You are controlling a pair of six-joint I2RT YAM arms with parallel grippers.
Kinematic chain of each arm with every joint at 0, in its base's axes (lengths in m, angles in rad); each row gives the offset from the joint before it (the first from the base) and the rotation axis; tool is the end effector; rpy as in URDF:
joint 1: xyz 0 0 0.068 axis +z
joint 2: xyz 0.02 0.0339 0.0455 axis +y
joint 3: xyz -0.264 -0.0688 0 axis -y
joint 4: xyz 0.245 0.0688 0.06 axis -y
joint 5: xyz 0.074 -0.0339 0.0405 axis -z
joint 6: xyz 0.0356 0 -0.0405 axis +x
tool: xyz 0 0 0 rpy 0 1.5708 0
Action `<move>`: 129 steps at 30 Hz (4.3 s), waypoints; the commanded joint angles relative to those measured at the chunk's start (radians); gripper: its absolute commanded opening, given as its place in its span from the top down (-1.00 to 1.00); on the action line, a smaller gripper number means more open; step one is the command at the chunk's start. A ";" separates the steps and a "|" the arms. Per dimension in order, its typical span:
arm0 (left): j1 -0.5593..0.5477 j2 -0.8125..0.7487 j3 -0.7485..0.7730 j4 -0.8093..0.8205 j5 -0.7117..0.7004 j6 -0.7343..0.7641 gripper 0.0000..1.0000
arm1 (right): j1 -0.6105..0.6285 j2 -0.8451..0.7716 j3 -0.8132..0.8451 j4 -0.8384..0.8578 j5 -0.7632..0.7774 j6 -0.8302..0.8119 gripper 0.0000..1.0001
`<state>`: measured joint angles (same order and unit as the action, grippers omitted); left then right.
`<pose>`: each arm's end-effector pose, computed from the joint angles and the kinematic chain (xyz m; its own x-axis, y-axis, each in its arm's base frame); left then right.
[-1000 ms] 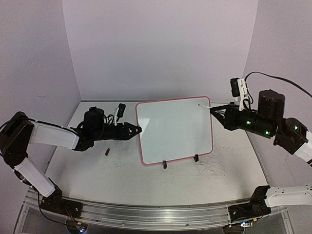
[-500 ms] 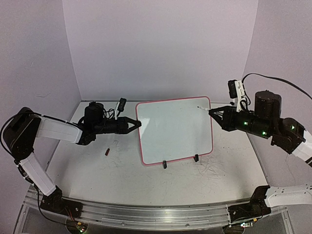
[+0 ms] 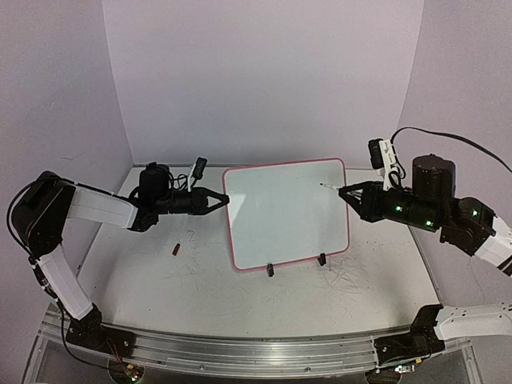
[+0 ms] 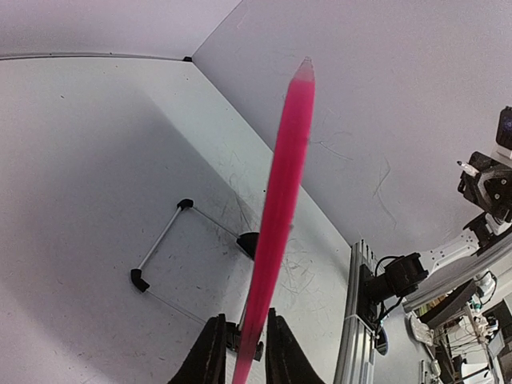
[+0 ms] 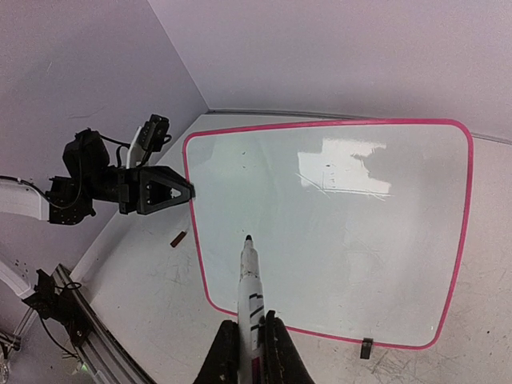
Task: Write a sentence on the whiteboard
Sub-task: Hold the whiteboard at the center of the board, then write a sentence on the whiteboard.
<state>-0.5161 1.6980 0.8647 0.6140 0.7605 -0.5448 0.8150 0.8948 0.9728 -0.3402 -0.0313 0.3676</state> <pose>0.3010 -0.1990 0.2127 -0.6504 -0.0627 -0.7570 0.7081 0.3106 -0.6341 0.1365 0.1465 0.3699 -0.4348 0.0624 -0.8984 -0.6342 0.6870 0.3547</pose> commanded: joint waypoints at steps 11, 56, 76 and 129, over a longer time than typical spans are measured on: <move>0.016 0.035 0.057 0.056 0.099 0.070 0.95 | 0.006 0.017 -0.003 0.069 -0.040 0.017 1.00; 0.016 0.006 0.040 -0.013 0.046 0.036 1.00 | 0.199 0.334 0.160 0.143 0.125 -0.068 1.00; 0.016 0.016 0.051 -0.031 0.055 0.039 1.00 | 0.317 0.590 0.324 0.204 0.331 -0.159 1.00; 0.016 0.013 0.074 -0.069 0.045 0.046 1.00 | 0.305 0.748 0.373 0.314 0.385 -0.228 1.00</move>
<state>-0.5018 1.7290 0.9092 0.5799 0.8187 -0.4938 1.1263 1.6180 1.2879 -0.0532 0.3072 0.1534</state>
